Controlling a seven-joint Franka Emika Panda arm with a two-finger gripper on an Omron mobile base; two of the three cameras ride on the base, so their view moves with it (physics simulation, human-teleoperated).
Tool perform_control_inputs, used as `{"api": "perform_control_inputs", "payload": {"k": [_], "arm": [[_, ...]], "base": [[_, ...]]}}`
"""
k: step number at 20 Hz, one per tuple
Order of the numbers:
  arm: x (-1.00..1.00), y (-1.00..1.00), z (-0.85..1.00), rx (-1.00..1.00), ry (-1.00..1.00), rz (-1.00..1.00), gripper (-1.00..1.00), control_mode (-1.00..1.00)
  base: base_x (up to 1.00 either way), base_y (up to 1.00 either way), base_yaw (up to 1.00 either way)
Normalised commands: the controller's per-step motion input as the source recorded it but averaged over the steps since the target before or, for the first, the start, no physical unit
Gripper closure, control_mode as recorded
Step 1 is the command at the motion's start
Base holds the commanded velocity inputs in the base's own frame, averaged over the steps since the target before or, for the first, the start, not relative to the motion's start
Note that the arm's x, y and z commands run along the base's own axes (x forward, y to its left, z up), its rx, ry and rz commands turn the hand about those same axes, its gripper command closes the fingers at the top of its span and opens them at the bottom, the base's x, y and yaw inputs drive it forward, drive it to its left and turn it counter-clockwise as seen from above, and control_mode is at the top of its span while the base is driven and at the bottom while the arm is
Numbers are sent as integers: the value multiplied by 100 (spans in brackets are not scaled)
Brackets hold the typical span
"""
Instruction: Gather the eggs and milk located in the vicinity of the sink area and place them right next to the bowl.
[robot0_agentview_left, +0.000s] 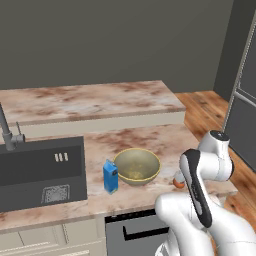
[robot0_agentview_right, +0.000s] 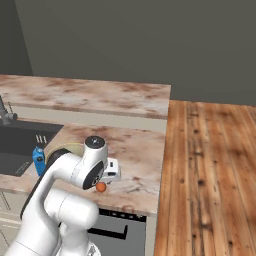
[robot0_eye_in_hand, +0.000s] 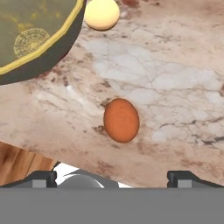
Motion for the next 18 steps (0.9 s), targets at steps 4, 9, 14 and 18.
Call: {"api": "perform_control_inputs", "payload": {"k": [4,9,14,18], "arm": [[0,0,-30,-1,0,-4,-100,-100],[3,0,-20,0,0,-3,-100,-100],[9,11,-20,0,0,-2,-100,-100],[21,25,-22,0,0,-1,-100,-100]], "base": [[0,0,0],[0,0,0],[0,0,0],[0,0,0]]}}
